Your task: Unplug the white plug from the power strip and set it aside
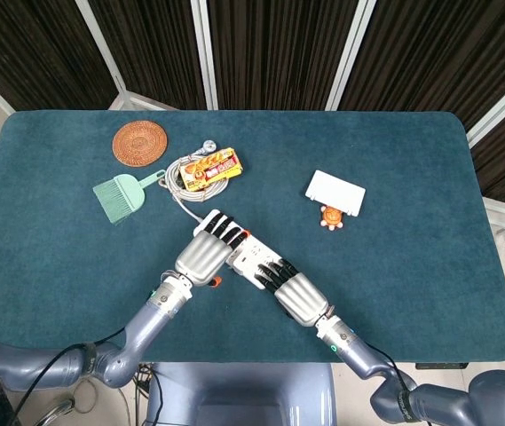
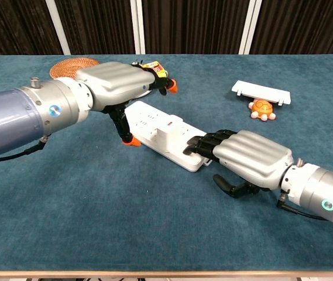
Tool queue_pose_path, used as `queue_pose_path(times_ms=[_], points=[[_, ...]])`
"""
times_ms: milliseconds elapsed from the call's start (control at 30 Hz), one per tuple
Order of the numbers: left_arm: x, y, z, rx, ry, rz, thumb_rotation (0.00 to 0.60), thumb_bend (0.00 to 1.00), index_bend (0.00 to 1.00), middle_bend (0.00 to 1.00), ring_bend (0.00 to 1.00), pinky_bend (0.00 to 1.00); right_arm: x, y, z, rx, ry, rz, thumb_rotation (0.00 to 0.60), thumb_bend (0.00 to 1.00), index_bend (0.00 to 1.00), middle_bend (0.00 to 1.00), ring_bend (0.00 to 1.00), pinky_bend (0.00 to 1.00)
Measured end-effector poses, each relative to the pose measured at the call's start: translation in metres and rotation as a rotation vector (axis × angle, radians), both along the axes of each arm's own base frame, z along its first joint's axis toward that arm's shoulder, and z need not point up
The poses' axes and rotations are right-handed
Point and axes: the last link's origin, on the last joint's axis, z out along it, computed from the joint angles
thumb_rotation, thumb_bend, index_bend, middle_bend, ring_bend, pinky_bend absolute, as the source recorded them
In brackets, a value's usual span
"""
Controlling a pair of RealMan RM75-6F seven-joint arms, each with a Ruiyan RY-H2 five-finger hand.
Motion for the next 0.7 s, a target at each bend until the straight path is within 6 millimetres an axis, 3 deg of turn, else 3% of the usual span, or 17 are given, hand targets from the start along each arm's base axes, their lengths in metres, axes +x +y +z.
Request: queue_pose_path(times_ms=[500,700], points=[[0.014,0.01,-0.031,-0.027,0.023,-0.021,0.6,0.1,0.31,0.3,0.06,0.01,-0.004,0.001,0.002,-0.003,0.002,-0.009,0.6,0.69,0.2,0.17,0.16,0.18],[0.013,0.011,-0.037,-0.031,0.038,-0.026,0.6,0.14,0.31,0.32,0.06,0.01,-0.004,0.001,0.003,-0.003,0.001,-0.01,0.6,0.7,0.21,0.17,0.16,0.18]])
